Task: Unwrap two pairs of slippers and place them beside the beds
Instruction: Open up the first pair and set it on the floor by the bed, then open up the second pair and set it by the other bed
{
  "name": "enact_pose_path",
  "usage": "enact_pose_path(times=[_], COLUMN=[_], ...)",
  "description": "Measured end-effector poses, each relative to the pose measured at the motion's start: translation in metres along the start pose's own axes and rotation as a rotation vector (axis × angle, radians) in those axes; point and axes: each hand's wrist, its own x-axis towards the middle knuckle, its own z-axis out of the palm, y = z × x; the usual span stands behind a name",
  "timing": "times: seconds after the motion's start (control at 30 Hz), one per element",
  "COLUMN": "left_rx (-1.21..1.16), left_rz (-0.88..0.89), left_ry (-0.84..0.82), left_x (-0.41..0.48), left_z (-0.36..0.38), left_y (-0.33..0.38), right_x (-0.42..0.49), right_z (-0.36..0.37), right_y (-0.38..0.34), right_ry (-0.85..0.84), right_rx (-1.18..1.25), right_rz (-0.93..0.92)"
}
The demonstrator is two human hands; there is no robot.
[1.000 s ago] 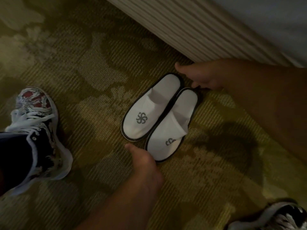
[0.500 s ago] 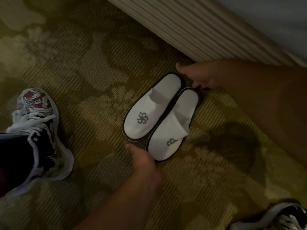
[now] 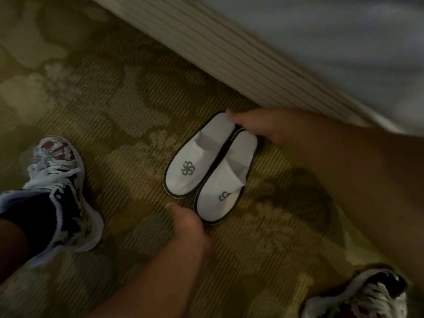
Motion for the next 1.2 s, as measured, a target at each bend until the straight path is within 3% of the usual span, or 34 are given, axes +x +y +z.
enact_pose_path(times=[0.17, 0.33, 0.53, 0.67, 0.87, 1.2], left_rx=[-0.02, -0.013, 0.162, 0.246, 0.399, 0.505], left_rz=[0.164, 0.28, 0.301, 0.357, 0.557, 0.873], left_ry=[-0.147, -0.198, -0.136, -0.259, -0.26, -0.422], left_x=[-0.047, -0.117, -0.209, -0.264, -0.357, -0.442], left_z=[0.005, 0.005, -0.018, -0.041, -0.062, -0.103], left_y=[-0.01, -0.008, -0.015, -0.025, -0.031, -0.065], right_x=[-0.067, -0.157, -0.262, -0.334, -0.431, -0.557], right_z=[0.001, -0.01, 0.003, 0.014, 0.026, 0.07], right_y=[0.004, 0.002, -0.006, -0.009, -0.002, 0.041], right_ry=[0.011, 0.143, 0.282, 0.409, 0.49, 0.646], right_rx=[-0.021, 0.062, 0.032, 0.004, -0.03, 0.056], right_rz=[-0.001, -0.014, -0.03, -0.076, -0.141, -0.228])
